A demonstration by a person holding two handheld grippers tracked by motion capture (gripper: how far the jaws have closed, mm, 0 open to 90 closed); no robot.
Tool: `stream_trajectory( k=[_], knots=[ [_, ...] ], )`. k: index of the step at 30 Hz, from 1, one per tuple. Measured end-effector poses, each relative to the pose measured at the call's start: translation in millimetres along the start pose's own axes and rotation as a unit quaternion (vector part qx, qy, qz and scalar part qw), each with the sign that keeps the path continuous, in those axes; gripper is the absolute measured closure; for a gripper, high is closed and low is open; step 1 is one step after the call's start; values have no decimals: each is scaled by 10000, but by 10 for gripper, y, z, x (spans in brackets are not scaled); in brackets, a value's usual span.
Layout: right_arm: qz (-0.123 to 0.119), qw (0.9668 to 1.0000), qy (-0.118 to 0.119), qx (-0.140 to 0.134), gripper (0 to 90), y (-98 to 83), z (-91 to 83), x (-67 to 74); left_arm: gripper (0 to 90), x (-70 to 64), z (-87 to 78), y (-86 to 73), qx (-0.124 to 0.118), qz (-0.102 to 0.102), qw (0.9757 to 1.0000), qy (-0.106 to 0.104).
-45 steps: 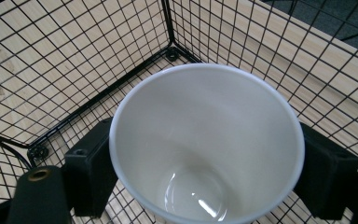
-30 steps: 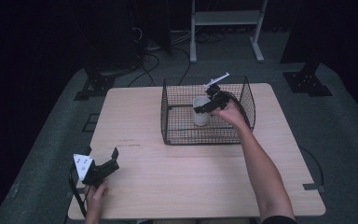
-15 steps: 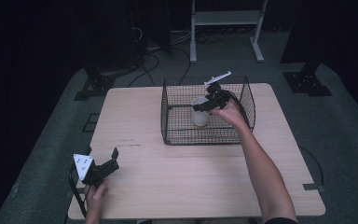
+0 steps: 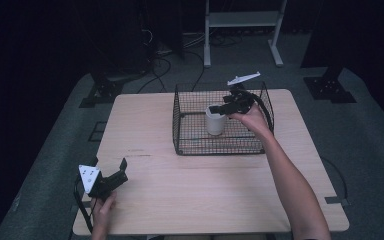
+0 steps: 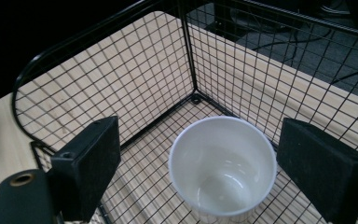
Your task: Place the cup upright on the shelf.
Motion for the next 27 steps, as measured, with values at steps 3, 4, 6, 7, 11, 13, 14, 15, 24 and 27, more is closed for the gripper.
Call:
stream_trajectory(
  k=[3, 4, 6, 7, 11, 13, 14, 15, 24, 27],
  knots=[
    [-15, 9999, 94, -77, 128, -15, -76, 76, 0, -3, -2, 0, -3, 13, 10000, 5],
    [-15, 9999, 94, -77, 128, -15, -76, 76, 0, -3, -2, -1, 0, 12, 10000, 4],
    [-55, 9999, 78, -45, 128, -37, -106, 94, 0, -2, 0, -1, 2, 5, 10000, 2],
    [-70, 9999, 87, -72, 128, -46, -149, 106, 0, -1, 0, -1, 2, 3, 10000, 6],
    [-62, 9998, 132, -141, 129, -44, -214, 127, 0, -3, 1, -1, 3, 10, 10000, 3],
    [-44, 9997, 178, -173, 129, -49, -243, 146, 0, -3, 1, -1, 2, 9, 10000, 3],
    [-79, 9997, 173, -173, 129, -58, -258, 156, 0, -2, 1, -1, 4, 10, 10000, 4],
    [-67, 9996, 192, -192, 130, -71, -276, 174, 0, -3, 1, -1, 2, 11, 10000, 3],
    [-186, 9993, 217, -222, 132, -132, -359, 267, 0, -5, 1, -1, 1, 19, 10000, 4],
    [-192, 9992, 251, -251, 133, -128, -411, 294, 0, -5, 1, -1, 1, 20, 10000, 3]
  ],
)
Point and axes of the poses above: each handheld gripper's, and its own axes: z roughly forward along the jaws, y roughly out of its top, x roughly to its left, the point moved 9 cm from there along z, roughly forward along the jaws, and after that the axes turned 4 degrees about -z, right-handed, at the moved point
